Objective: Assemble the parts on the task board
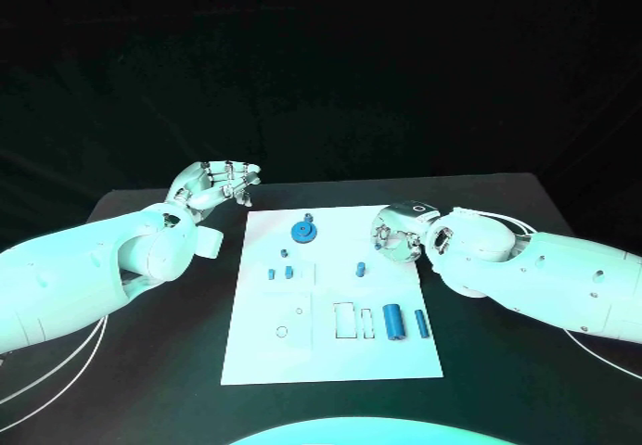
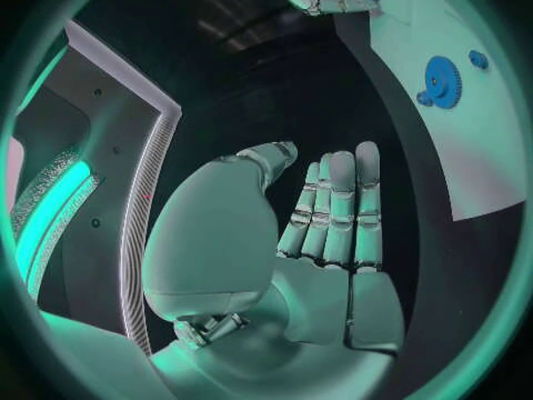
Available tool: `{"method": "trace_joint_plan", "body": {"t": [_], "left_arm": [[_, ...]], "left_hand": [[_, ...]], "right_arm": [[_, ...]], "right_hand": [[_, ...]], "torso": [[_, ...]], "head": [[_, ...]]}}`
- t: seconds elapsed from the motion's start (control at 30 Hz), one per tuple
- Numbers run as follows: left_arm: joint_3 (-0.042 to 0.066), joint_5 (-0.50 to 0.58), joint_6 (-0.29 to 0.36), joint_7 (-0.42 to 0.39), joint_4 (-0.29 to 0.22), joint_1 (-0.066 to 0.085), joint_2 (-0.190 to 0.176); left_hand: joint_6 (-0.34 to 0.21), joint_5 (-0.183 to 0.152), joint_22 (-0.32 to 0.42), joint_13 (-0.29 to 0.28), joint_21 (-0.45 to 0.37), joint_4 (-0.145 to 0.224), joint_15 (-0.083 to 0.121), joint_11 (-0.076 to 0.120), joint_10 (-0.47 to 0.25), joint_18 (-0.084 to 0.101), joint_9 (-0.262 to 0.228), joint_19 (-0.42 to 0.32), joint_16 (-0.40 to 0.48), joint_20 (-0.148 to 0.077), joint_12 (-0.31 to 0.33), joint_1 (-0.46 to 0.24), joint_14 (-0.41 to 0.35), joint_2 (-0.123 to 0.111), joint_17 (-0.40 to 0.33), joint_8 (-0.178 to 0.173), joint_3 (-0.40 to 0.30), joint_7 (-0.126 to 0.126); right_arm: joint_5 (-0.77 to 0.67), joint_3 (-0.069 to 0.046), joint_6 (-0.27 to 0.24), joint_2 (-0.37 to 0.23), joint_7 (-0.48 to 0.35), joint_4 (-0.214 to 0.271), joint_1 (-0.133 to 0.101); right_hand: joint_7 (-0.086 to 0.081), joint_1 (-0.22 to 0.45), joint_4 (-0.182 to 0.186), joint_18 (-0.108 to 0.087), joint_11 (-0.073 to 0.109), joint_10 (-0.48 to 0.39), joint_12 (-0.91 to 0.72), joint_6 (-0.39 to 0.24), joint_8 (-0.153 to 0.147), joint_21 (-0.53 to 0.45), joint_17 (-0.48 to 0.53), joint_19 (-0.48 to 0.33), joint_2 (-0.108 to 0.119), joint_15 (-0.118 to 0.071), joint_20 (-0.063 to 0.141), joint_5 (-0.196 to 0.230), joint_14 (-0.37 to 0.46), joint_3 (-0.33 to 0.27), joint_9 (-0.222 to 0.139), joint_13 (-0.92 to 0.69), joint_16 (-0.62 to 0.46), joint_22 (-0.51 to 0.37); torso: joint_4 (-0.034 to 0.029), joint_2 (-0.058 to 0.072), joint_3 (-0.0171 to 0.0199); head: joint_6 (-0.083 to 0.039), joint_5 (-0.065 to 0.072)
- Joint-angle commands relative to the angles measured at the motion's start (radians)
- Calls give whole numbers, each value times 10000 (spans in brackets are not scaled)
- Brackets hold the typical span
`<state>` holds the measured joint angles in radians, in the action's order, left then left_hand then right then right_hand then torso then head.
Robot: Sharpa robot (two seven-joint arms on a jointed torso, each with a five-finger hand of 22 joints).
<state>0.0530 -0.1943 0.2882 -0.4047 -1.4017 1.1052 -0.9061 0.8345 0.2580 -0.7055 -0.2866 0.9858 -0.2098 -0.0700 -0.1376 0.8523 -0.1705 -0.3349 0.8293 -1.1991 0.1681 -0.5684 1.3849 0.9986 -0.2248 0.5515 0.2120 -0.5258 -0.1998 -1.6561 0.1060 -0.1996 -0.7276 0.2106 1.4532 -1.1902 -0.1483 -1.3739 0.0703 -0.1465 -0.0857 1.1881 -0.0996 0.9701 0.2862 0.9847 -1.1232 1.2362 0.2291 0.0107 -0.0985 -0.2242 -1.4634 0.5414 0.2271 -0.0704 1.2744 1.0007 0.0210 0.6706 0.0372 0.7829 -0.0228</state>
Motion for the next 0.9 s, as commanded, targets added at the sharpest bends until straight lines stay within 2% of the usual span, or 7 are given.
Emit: {"method": "trace_joint_plan", "body": {"t": [0.03, 0.13, 0.4, 0.5, 0.57, 0.8, 0.9], "left_arm": [[10, 130, -138, -200, -33, 4, -8], [10, 113, -155, -171, -34, 4, -9], [10, 85, -194, -101, -33, 4, -5], [10, 44, -193, -47, -40, 4, -13], [10, 22, -197, -16, -40, 4, -14], [10, -29, -324, 90, -80, 5, -11], [10, -56, -365, 129, -97, 5, -14]], "left_hand": [[-49, 11, 9, 5, -46, -36, -16, -2, -60, -135, -13, 24, -39, 43, -58, -90, -83, 39, -13, 24, 11, -6], [-51, 9, 13, 5, -51, -40, -17, -3, -66, -135, -14, 26, -42, 44, -61, -90, -84, 37, -13, 26, 19, -8], [-63, 2, 28, 6, -72, -59, -22, -9, -86, -134, -18, 34, -49, 47, -73, -100, -91, 29, -14, 30, 53, -15], [-66, 1, 30, 6, -76, -62, -23, -10, -91, -134, -18, 36, -51, 48, -75, -100, -92, 28, -13, 30, 59, -17], [-73, 1, 32, 6, -78, -62, -23, -11, -96, -134, -18, 42, -56, 48, -79, -95, -90, 26, -12, 29, 64, -17], [-88, 6, 38, 8, -82, -51, -24, -12, -118, -136, -21, 64, -74, 49, -91, -62, -86, 24, -9, 31, 80, -18], [-90, 7, 40, 8, -83, -46, -23, -12, -124, -136, -22, 70, -78, 50, -93, -51, -86, 24, -8, 32, 83, -17]], "right_arm": [[-341, 5, 467, 36, 182, 3, 20], [-456, 10, 413, 83, 302, -15, 33], [-560, 26, 202, 233, 469, -117, 115], [-474, 30, 161, 274, 458, -121, 138], [-447, 32, 160, 301, 450, -117, 145], [-412, 51, 265, 359, 456, -154, 176], [-413, 62, 383, 372, 480, -155, 199]], "right_hand": [[-1, 5, 6, 138, 4, 85, -34, 77, 45, 45, -25, 95, 102, -14, -1, 24, -490, 77, 15, -3, 69, 0], [0, 21, 19, 161, 6, 93, -29, 80, 48, 151, -57, 156, 111, -15, 0, 7, -491, 79, 28, -3, 105, 107], [13, 87, 111, 208, 20, 132, -7, 101, 69, 387, -226, 298, 60, -27, 8, -57, -500, 135, 93, -3, 284, 353], [8, 392, 432, 275, 17, 252, -18, 140, 123, 701, -498, 483, -65, -29, 6, -126, -518, 136, 207, -28, 556, 689], [7, 422, 464, 277, 17, 258, -15, 135, 126, 715, -526, 492, -62, -29, 6, -126, -518, 131, 221, -31, 587, 707], [49, 220, 363, 287, 79, 437, -69, 229, 220, 800, -578, 535, -109, -75, 32, -134, -497, 236, 343, -78, 688, 825], [92, -1, 212, 313, 143, 626, -119, 386, 341, 954, -616, 613, -233, -136, 81, -143, -483, 377, 463, -136, 761, 998]], "torso": [[2, -3, 10], [-8, -7, 3], [-9, -3, 12], [-3, 4, 7], [-1, 4, 6], [-6, 0, -16], [-4, 2, -20]], "head": [[18, -8], [24, -1], [38, 6], [43, 51], [53, 45], [131, 56], [146, 46]]}}
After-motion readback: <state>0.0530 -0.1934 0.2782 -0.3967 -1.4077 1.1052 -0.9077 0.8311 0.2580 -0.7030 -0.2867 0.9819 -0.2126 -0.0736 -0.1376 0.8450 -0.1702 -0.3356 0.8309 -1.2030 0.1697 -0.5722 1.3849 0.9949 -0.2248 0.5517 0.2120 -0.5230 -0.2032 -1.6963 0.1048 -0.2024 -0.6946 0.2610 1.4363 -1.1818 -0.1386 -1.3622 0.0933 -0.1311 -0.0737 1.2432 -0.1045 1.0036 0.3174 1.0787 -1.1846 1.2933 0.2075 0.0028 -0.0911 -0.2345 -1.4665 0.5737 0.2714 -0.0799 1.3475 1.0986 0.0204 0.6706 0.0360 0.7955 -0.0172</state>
